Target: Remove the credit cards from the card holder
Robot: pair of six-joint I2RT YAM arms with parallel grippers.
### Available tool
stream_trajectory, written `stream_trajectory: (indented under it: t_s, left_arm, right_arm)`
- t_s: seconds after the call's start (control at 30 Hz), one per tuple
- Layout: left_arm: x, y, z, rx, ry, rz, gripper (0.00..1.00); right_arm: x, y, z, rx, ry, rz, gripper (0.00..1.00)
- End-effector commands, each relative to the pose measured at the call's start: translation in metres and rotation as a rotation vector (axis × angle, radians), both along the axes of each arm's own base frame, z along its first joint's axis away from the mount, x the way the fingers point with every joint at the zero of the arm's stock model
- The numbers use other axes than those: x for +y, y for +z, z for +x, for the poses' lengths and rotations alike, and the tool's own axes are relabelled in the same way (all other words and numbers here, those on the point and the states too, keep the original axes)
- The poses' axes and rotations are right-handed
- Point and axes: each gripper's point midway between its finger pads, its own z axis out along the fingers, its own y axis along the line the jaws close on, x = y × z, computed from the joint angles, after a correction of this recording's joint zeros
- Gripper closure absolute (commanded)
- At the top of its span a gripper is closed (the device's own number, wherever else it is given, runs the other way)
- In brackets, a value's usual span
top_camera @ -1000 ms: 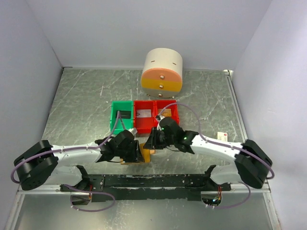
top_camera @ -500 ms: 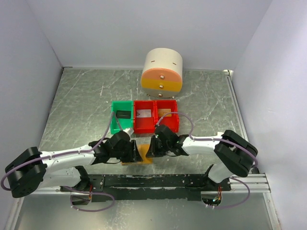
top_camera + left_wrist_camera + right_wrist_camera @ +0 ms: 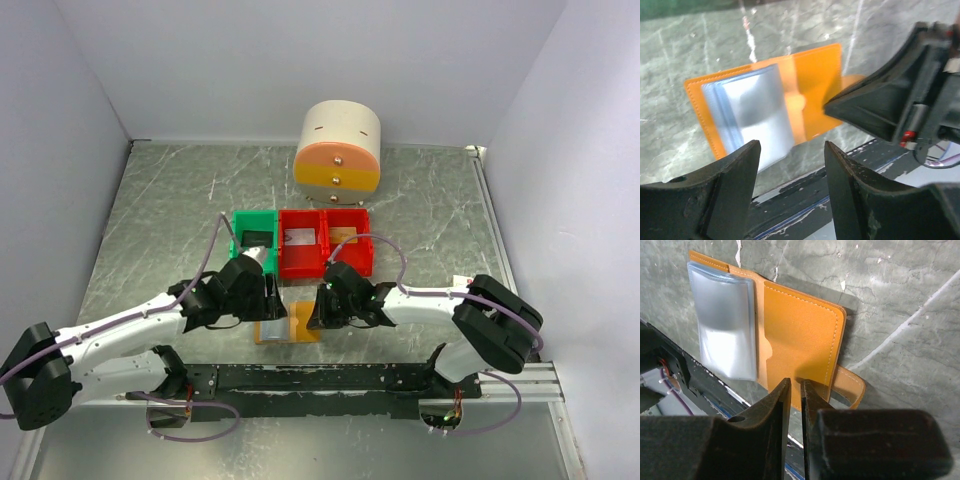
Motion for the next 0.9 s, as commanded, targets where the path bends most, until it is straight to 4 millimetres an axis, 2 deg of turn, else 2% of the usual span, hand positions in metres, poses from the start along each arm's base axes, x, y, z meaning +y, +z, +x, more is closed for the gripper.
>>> stream_trajectory:
  t_s: [0.0,0.33,0.53,0.73,0.87]
  left_arm:
    - [0.014,-0.024,-0.012,0.067,-0.001,0.052,0.34]
    - [0.015,-0.036,-0.018,0.105,0.013,0.046,0.33]
    - [0.001,-0.039,-0.022,0.119,-0.023,-0.034,0.39]
    - [-0.002,-0.035,-0.019,0.109,-0.012,-0.045,0.48]
    - [-0.009,-0.024,-0.016,0.088,-0.037,-0.070,0.48]
  right_arm:
    - [-0.013,-0.015,-0.011,0.033,0.010,-0.053,0.85]
    - [-0.020,-0.017,-0.009,0.018,0.039,-0.125,0.83]
    - [-0.021,-0.021,-0.012,0.033,0.030,-0.112,0.83]
    - [-0.023,-0.023,-0.015,0.042,0.024,-0.112,0.83]
    - [-0.023,-0.023,-0.015,0.041,0.022,-0.112,0.83]
